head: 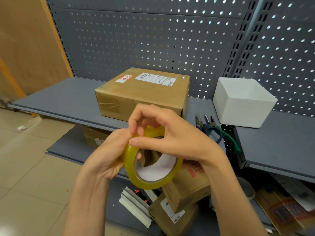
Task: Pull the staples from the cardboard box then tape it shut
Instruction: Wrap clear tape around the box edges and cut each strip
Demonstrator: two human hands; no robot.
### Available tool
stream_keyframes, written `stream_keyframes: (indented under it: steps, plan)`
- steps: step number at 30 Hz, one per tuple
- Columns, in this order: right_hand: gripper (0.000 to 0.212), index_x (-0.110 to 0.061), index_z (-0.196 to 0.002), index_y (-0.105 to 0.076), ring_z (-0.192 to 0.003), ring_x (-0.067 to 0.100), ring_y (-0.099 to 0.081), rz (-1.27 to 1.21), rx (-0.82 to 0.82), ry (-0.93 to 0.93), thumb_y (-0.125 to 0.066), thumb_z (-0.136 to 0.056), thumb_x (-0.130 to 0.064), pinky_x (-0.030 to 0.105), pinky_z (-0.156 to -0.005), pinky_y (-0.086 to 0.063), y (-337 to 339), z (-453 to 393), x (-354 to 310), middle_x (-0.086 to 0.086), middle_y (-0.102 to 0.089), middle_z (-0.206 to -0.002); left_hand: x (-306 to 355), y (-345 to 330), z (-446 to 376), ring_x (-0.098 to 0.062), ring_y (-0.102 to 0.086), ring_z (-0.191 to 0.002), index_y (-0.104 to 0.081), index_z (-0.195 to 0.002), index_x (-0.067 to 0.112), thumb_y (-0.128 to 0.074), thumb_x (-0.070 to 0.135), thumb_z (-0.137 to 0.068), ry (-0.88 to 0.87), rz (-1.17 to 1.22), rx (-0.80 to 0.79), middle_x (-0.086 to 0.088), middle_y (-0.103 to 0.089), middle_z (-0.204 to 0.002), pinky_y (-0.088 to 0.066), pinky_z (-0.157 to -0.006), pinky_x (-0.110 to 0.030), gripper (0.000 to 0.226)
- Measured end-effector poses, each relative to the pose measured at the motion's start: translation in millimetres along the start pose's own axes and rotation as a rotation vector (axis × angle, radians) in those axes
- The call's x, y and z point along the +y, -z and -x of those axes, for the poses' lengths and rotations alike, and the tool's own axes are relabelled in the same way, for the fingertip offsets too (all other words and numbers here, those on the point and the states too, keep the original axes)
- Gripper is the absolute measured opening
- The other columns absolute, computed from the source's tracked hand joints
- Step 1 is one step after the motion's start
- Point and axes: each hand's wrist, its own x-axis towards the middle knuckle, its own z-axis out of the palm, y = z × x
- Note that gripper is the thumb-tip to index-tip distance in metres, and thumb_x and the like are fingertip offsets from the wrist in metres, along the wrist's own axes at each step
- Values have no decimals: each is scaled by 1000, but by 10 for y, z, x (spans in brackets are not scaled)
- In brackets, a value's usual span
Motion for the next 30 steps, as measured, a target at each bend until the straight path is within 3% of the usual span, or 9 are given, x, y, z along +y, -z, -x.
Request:
stream_keyframes:
  steps: [4, 8, 12, 15, 17, 22, 24, 26, 30]
  plan:
    - [10, -7, -87, -57, -77, 20, -50, -35, -29, 17, -66, -85, -4, 24, -73, -42, 22, -14, 7, 3, -52, -75, -31, -3, -13, -5, -44, -26, -64, -48, 15, -37, 4, -97, 52, 77, -62, -1, -44, -39, -37, -28, -13, 57]
    - [11, -6, -87, -57, -73, 18, -48, -49, -8, 24, -66, -84, -2, 21, -70, -40, 35, 1, 2, -1, -47, -73, -22, -10, -15, -5, -42, -25, -64, -48, 17, -40, 11, -97, 76, 104, -59, 0, -42, -40, -35, -29, -11, 54]
    - [12, -5, -93, -55, -80, 19, -53, -78, -24, 19, -64, -85, -2, 20, -73, -44, 75, 19, -11, -2, -52, -81, 3, -61, 8, -4, -38, -25, -61, -48, 17, -51, 26, -81, 105, 162, -63, 0, -39, -42, -31, -30, -9, 36]
    - [14, -5, -95, -53, -80, 24, -54, -106, -47, -3, -63, -86, -1, 27, -71, -47, 86, 24, -13, 9, -53, -84, -21, -64, 14, -4, -37, -25, -61, -44, 19, -40, 19, -95, 114, 145, -51, -1, -40, -42, -31, -29, -10, 55]
    - [13, -6, -93, -53, -78, 23, -53, -109, -49, -6, -63, -86, -1, 23, -68, -46, 90, 32, -24, 10, -51, -83, -21, -82, 28, -4, -36, -25, -60, -41, 21, -40, 19, -93, 116, 162, -56, 0, -39, -41, -30, -28, -11, 56]
    - [16, -11, -90, -53, -72, 3, -45, -124, -18, 9, -63, -85, 0, 12, -68, -38, 98, 64, -40, -2, -48, -79, 3, -106, 44, -3, -36, -23, -59, -43, 20, -74, 37, -75, 111, 208, -118, 0, -40, -38, -30, -28, -10, 40]
    - [18, -13, -89, -53, -71, 3, -42, -125, 8, 17, -64, -85, 0, 13, -68, -36, 102, 73, -41, -4, -47, -78, 21, -117, 45, -3, -37, -24, -60, -46, 18, -86, 35, -49, 111, 242, -174, 1, -41, -39, -31, -28, -10, 32]
    - [18, -13, -88, -53, -70, 4, -41, -130, 34, 28, -64, -84, 1, 14, -69, -36, 99, 76, -38, -5, -46, -77, 31, -120, 47, -3, -38, -25, -60, -47, 18, -94, 38, -29, 107, 265, -208, 2, -41, -39, -32, -28, -10, 43]
    - [17, -12, -88, -52, -70, 17, -40, -189, 101, 39, -64, -84, -2, 20, -68, -35, 106, 108, -16, -6, -46, -77, 48, -107, 47, -2, -39, -26, -61, -49, 16, -93, 36, -37, 129, 328, -291, 4, -43, -40, -32, -27, -12, 40]
